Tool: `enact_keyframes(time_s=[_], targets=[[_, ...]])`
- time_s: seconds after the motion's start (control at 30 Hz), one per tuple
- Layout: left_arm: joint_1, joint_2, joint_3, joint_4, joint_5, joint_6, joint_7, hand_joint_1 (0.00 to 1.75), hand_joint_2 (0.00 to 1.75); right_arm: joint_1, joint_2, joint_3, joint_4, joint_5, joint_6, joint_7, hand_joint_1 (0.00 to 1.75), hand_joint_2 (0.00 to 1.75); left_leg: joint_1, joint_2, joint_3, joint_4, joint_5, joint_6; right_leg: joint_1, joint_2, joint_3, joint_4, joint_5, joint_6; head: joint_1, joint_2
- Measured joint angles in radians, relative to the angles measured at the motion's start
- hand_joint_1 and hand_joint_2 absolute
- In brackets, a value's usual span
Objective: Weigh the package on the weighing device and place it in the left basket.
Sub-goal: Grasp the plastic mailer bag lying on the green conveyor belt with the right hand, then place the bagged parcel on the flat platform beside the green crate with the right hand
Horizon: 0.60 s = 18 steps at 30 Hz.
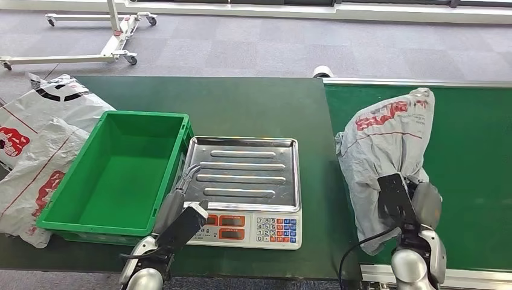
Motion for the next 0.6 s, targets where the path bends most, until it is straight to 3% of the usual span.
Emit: enact_keyframes(time_s=[0.3, 0.47, 0.6], targets=[[-0.022, 0.006, -0.005, 0.029, 0.034, 0.007, -0.035, 0.00, 0.00, -0.366, -0.096, 0.170, 0.072, 0.095, 0.067, 0.049, 1.75, 1.75, 0.000, 0.000, -0.005, 0.000, 0.008, 0.003, -0.002, 0.000, -0.007, 0.000, 0.007, 0.003, 0.000, 0.000], [-0.037, 0.009, -0.010, 0.046, 0.043, 0.018, -0.046, 0.00, 0.00, -0.576, -0.108, 0.262, 0.225, 0.084, 0.113, 0.053, 1.75, 1.75, -0.001, -0.003, -0.009, 0.000, 0.011, 0.003, -0.002, -0.001, -0.010, 0.001, 0.010, 0.004, 0.000, 0.000], [-0.061, 0.010, -0.018, 0.072, 0.057, 0.048, -0.056, 0.00, 0.00, -0.719, -0.079, 0.334, 0.403, 0.018, 0.126, -0.002, 1.75, 1.75, -0.001, -0.004, -0.010, 0.000, 0.013, 0.002, -0.002, -0.002, -0.011, 0.001, 0.012, 0.003, 0.000, 0.000]])
